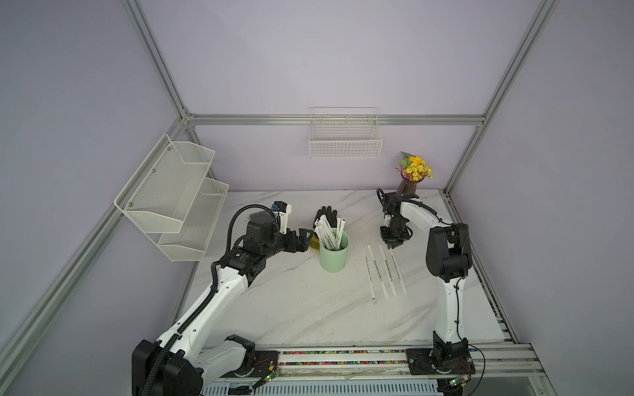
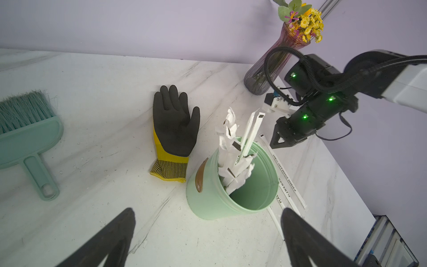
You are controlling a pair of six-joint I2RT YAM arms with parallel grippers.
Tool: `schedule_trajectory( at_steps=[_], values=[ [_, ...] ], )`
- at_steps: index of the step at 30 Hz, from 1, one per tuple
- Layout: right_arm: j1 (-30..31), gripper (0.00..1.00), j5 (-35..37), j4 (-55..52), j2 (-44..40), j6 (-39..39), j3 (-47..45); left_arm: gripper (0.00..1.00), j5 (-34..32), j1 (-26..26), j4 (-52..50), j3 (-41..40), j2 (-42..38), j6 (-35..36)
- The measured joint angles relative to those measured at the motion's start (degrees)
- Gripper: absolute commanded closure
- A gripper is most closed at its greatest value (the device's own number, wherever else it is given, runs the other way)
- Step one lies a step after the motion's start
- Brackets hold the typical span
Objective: Take the straws out of the storage container
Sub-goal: Place the straw at the center of the board, then pick up the straw from the container.
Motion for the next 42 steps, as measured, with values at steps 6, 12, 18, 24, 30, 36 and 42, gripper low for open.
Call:
schedule_trajectory(
  at_steps=[6, 12, 18, 24, 30, 36, 42],
  values=[
    [3.2, 0.71, -4.4, 14.4, -24.2, 0.7, -11.0, 0.03, -0.1, 0.0, 0.0, 0.0, 0.0, 0.0],
    [10.4, 0.74, -6.6, 24.2, -33.2, 3.2, -15.2, 0.03, -0.1, 0.0, 0.0, 0.0, 0.0, 0.0],
    [16.8, 0.75, -6.6, 30.0, -28.2, 6.6, -16.3, 0.03, -0.1, 0.0, 0.0, 0.0, -0.2, -0.1],
    [19.5, 0.75, -7.0, 33.4, -22.0, 8.9, -16.3, 0.03, -0.1, 0.0, 0.0, 0.0, -1.0, -0.1],
    [19.6, 0.75, -7.1, 34.3, -20.0, 9.9, -15.7, 0.03, -0.2, 0.0, 0.0, 0.0, -1.2, -0.1],
    [19.7, 0.74, -7.6, 35.0, -20.0, 10.3, -14.4, 0.03, -0.1, 0.0, 0.0, 0.0, -1.2, -0.1],
    [20.2, 0.74, -7.8, 34.8, -19.8, 10.7, -12.9, 0.03, -0.1, 0.0, 0.0, 0.0, -1.2, -0.1]
  ],
)
